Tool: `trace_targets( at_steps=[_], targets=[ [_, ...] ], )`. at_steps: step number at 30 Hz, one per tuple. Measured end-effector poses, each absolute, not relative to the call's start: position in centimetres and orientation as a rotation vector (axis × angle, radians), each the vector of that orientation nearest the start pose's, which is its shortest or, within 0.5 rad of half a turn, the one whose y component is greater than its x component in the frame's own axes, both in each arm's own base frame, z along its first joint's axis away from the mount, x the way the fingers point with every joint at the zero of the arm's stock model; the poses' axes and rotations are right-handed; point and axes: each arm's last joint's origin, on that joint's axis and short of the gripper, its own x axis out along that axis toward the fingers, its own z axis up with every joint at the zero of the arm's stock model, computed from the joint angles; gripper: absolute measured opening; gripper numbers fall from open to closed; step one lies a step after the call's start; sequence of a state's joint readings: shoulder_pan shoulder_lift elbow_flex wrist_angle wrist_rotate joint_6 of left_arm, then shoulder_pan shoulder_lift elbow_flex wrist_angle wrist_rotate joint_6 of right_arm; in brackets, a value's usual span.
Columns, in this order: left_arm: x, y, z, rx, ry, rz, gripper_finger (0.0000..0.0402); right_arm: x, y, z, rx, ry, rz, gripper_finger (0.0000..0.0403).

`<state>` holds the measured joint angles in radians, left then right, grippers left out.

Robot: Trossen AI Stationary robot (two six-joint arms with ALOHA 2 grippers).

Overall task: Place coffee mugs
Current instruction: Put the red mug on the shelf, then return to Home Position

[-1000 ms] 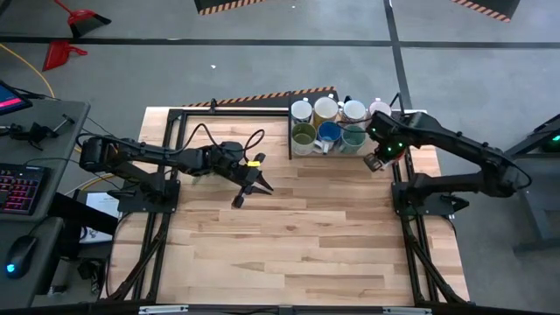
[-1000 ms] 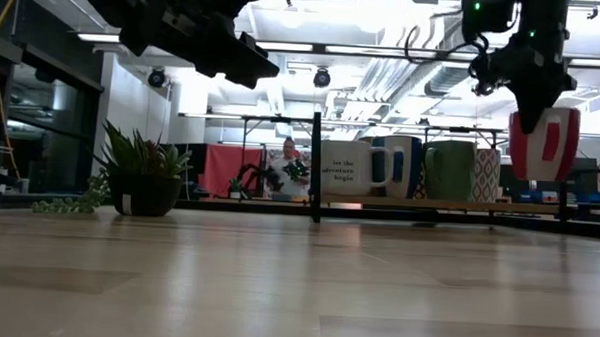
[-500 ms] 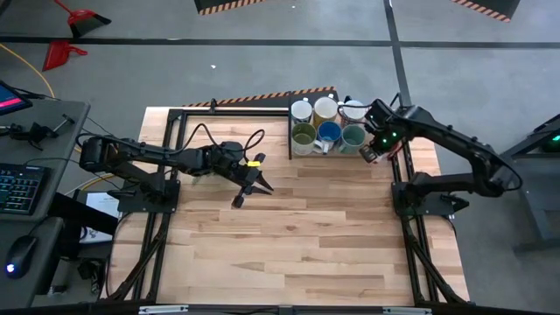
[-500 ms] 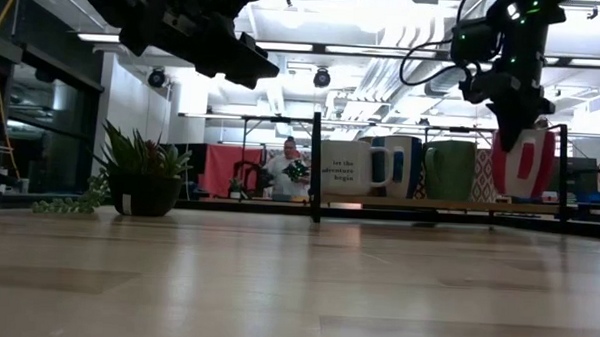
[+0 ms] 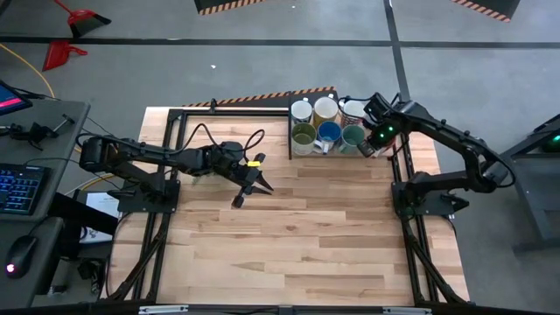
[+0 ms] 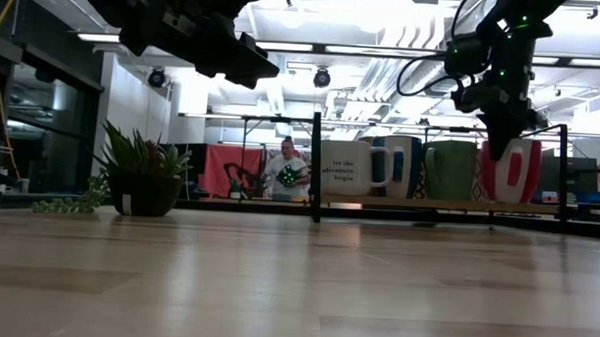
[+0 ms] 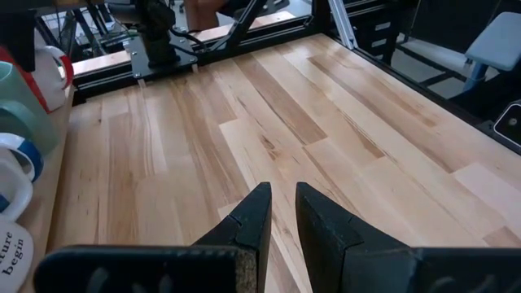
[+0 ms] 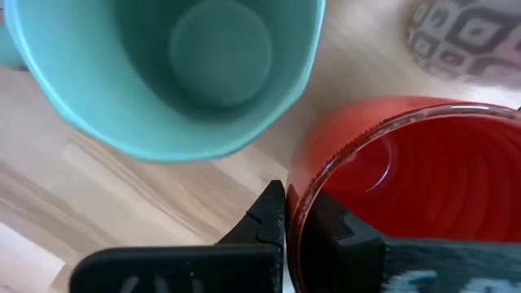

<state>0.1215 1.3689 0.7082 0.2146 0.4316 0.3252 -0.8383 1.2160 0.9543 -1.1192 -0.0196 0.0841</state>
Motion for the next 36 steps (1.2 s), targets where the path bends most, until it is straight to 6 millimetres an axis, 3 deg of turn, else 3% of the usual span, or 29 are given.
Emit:
trace_targets(
  at_steps=[9,27,30,36],
  targets=[
    [28.1,2.2,21.8,0.195,0.379,-0.372,0.0051,13.5,-15.0,25.1,0.623,1.246,-0.749,0.0012],
    [28.1,2.2,21.8,0.193,0.385,-0.372,0.0051,13.5,-15.1,25.2,0.592,1.246,-0.754,0.0106],
    [28.1,2.2,21.8,0.193,0.385,-0.372,0.0051,13.7,-15.3,26.2,0.583,1.225,-0.758,0.0108],
    [28.1,2.2,21.7,0.192,0.389,-0.373,0.0051,13.7,-15.2,30.1,0.573,1.187,-0.766,0.0108]
  ],
)
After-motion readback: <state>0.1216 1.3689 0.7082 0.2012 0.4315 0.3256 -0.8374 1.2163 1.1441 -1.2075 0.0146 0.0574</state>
